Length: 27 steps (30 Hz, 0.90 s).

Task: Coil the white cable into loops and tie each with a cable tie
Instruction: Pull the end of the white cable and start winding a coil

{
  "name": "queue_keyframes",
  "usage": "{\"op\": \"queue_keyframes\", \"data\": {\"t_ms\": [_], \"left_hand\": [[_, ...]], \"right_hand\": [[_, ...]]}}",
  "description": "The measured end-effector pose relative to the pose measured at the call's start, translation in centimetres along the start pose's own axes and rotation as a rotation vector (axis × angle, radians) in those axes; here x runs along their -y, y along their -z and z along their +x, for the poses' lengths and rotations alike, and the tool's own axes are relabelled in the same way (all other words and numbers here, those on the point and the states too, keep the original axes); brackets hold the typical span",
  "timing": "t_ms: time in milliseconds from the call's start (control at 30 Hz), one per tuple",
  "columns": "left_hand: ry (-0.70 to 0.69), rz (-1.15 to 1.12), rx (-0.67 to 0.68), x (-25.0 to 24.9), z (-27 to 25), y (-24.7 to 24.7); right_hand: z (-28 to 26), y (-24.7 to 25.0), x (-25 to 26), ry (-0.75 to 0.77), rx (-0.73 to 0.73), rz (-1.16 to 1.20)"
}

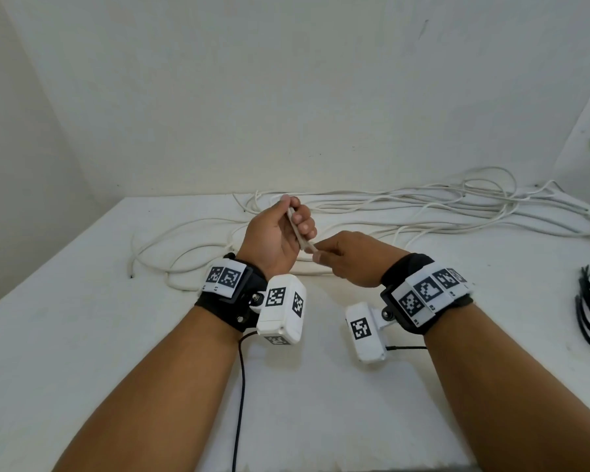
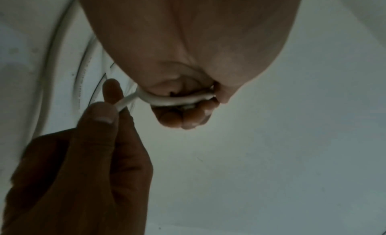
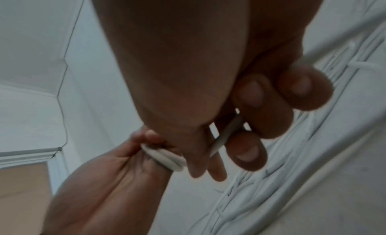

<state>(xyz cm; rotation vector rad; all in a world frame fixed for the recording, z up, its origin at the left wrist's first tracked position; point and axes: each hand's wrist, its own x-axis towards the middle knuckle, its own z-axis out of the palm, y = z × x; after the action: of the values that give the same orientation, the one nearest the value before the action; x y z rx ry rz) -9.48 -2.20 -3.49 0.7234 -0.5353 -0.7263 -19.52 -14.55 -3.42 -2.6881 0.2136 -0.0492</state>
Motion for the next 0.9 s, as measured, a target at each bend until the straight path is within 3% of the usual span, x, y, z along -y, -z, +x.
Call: {"op": "queue_keyframes", "data": {"t_ms": [100, 300, 400, 500, 600, 667, 900], "left_hand": [[-0.068, 0.105, -0.119, 0.1, 0.4, 0.4], [-0.127, 0.607, -0.246, 0.4, 0.1, 0.1], [-0.073, 0.918, -0.2, 0.7, -0.6, -0.3], [-0.006, 1.266, -0.15, 0.7, -1.1, -0.3], [0.085, 1.438, 0.044, 0.3, -1.4, -0.6], [0.135, 1.388, 0.139, 0.2, -1.6, -0.6], [0.305, 0.781, 0.154, 0.3, -1.6, -0.5]], "right_hand": [[-0.5, -0.2, 0.9, 0.018, 0.072, -0.08], [-1.3, -0.3, 1.6, 0.096, 0.106, -0.16], [-1.6, -0.2, 1.7, 0.151, 0.068, -0.133], [-1.6, 0.0, 1.3, 0.228, -0.114, 0.012], [-1.4, 0.3, 0.5, 0.254, -0.312, 0.146], [-1.3, 0.6, 0.0, 0.253, -0.375, 0.233], [-1.3, 1.6, -1.8, 0.242, -0.509, 0.435]]}}
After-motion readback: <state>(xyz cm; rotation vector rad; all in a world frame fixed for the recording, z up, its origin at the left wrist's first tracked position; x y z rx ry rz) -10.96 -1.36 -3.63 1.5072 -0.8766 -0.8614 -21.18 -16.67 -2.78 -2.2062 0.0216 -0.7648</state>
